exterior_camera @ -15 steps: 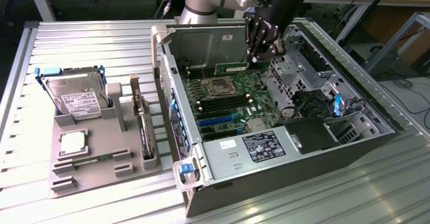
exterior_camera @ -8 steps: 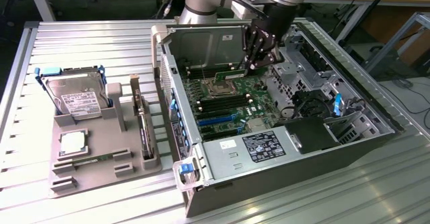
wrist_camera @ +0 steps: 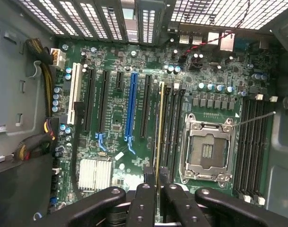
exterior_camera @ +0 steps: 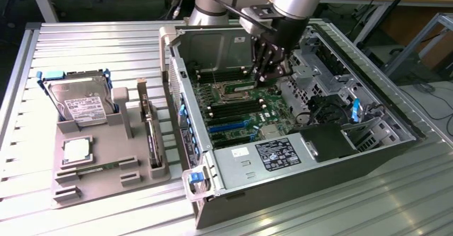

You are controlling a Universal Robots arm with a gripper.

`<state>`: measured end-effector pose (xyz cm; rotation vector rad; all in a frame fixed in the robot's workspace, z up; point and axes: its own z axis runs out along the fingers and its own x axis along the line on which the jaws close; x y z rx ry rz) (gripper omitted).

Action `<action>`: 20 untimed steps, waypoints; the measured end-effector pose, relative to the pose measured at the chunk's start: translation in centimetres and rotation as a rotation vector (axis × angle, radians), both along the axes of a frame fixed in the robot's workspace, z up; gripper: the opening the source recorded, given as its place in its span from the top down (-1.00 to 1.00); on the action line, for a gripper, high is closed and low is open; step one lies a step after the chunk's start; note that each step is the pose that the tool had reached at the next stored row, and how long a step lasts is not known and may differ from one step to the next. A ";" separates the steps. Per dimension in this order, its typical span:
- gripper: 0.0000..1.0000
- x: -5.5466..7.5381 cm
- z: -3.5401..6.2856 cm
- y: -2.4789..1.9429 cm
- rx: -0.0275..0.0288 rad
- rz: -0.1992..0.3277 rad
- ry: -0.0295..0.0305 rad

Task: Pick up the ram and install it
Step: 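Insert the ram into the slot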

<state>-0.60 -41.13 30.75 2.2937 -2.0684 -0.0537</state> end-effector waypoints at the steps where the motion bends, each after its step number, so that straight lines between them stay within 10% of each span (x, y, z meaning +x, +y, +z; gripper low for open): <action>1: 0.73 0.0 -0.26 0.00 0.0000 -0.002 -0.0001; 20: 0.73 -0.5 -5.12 0.17 -0.0006 -0.037 -0.0056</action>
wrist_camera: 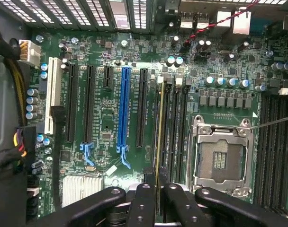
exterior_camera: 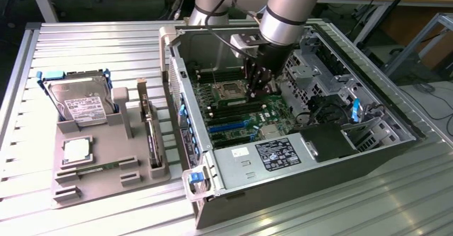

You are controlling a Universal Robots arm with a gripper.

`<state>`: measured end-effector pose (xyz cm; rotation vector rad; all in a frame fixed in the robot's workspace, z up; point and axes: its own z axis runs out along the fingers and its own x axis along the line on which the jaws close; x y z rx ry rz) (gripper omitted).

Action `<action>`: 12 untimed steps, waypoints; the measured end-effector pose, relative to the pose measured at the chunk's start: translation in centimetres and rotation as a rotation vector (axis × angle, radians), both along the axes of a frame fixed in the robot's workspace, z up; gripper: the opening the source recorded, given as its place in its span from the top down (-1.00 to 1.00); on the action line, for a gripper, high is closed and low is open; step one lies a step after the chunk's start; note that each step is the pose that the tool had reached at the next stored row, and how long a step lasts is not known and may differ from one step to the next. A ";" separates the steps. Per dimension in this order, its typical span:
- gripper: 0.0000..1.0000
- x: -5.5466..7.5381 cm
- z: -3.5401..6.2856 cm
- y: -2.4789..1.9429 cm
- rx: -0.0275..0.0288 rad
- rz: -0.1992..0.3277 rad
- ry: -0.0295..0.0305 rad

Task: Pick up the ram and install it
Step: 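Insert the ram into the slot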

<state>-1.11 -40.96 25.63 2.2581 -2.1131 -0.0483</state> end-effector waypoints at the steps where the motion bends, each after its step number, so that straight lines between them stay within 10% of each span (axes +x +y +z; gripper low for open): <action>1: 0.73 -0.1 -0.39 0.01 -0.0001 0.000 0.0000; 12: 0.73 -0.2 -1.78 0.25 -0.0005 0.000 -0.0001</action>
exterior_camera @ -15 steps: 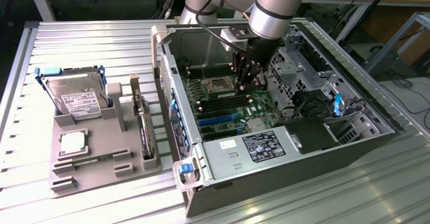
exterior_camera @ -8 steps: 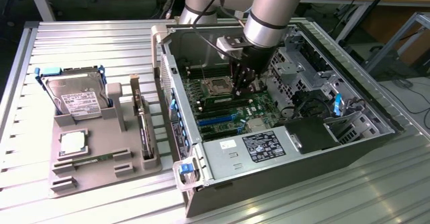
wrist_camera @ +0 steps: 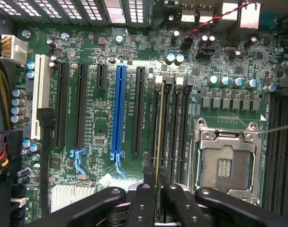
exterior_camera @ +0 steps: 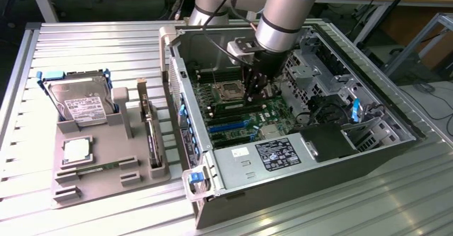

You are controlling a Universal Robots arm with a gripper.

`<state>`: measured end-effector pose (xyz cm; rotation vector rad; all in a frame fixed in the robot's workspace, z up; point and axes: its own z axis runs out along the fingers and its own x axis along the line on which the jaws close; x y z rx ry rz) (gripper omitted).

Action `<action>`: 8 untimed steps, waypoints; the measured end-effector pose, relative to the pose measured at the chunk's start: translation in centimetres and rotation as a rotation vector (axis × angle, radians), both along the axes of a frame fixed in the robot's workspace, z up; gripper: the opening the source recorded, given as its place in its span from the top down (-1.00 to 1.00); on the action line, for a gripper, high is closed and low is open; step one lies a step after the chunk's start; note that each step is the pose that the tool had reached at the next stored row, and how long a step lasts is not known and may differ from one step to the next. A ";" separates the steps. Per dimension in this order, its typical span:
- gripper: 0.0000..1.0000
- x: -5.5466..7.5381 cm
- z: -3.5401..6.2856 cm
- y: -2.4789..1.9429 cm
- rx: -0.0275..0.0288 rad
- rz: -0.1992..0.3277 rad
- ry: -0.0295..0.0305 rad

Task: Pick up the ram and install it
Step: 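Insert the ram into the slot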

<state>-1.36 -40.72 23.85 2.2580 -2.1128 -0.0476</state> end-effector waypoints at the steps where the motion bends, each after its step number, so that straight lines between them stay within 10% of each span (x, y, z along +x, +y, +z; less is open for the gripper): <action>1: 0.73 0.0 0.00 0.00 -0.0001 0.000 0.0000; 8: 0.73 0.0 -0.28 0.00 -0.0001 0.000 0.0000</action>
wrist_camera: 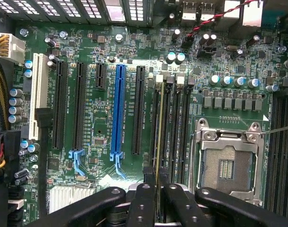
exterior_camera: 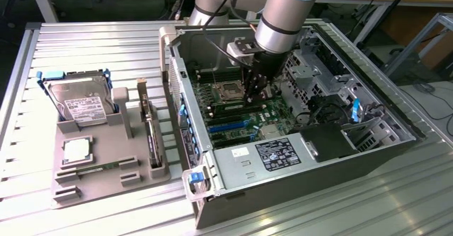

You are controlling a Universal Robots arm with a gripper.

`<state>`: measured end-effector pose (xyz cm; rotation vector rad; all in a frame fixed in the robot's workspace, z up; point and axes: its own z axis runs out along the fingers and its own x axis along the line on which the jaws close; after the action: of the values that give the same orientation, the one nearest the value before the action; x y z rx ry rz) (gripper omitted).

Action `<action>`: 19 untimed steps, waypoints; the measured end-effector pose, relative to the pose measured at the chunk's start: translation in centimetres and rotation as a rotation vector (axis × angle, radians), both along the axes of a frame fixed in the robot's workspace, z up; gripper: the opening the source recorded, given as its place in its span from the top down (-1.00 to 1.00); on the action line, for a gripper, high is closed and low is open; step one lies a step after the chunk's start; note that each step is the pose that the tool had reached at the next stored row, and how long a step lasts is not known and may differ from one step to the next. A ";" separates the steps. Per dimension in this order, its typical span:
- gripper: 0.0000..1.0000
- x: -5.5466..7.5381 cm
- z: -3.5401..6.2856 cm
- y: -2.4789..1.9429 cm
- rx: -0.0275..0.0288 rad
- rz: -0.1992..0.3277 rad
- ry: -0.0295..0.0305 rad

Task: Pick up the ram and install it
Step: 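Insert the ram into the slot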

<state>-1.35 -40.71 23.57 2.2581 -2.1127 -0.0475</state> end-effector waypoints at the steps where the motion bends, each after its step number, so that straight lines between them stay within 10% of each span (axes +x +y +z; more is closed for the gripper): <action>1: 0.73 0.0 0.00 0.00 0.0000 0.000 0.0000; 19: 0.73 0.0 -0.81 -0.15 0.0002 0.000 -0.0012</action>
<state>-1.35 -40.86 22.76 2.2588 -2.1133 -0.0464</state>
